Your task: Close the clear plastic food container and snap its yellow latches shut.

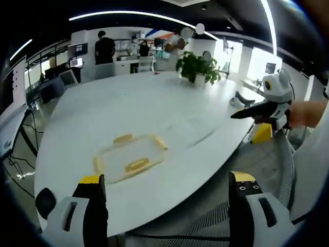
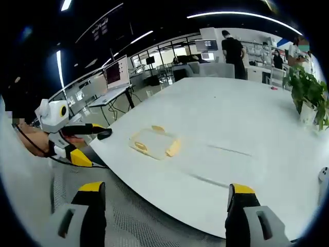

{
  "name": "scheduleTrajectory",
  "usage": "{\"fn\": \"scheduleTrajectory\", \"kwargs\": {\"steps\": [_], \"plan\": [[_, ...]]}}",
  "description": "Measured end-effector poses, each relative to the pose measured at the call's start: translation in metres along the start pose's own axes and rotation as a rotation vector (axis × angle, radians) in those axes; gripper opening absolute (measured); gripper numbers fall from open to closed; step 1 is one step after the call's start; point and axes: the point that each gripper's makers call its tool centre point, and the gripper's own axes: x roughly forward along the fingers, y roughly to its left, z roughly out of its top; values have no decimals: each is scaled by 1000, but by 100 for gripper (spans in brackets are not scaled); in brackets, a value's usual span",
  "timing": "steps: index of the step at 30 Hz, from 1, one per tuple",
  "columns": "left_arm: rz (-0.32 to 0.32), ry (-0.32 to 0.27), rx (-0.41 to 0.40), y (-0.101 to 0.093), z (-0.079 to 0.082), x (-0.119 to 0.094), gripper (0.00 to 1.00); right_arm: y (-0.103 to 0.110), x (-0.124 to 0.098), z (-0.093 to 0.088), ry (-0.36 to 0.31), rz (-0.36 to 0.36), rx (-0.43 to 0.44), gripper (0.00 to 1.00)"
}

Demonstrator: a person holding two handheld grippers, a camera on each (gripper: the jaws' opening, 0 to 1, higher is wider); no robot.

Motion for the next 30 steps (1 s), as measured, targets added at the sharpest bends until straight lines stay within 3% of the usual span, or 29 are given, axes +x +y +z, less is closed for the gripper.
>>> {"fn": "scheduleTrajectory", "kwargs": {"steps": [30], "plan": [[-11, 16, 8, -1, -3, 2, 99, 3, 2, -1, 5, 17, -9, 98]]}}
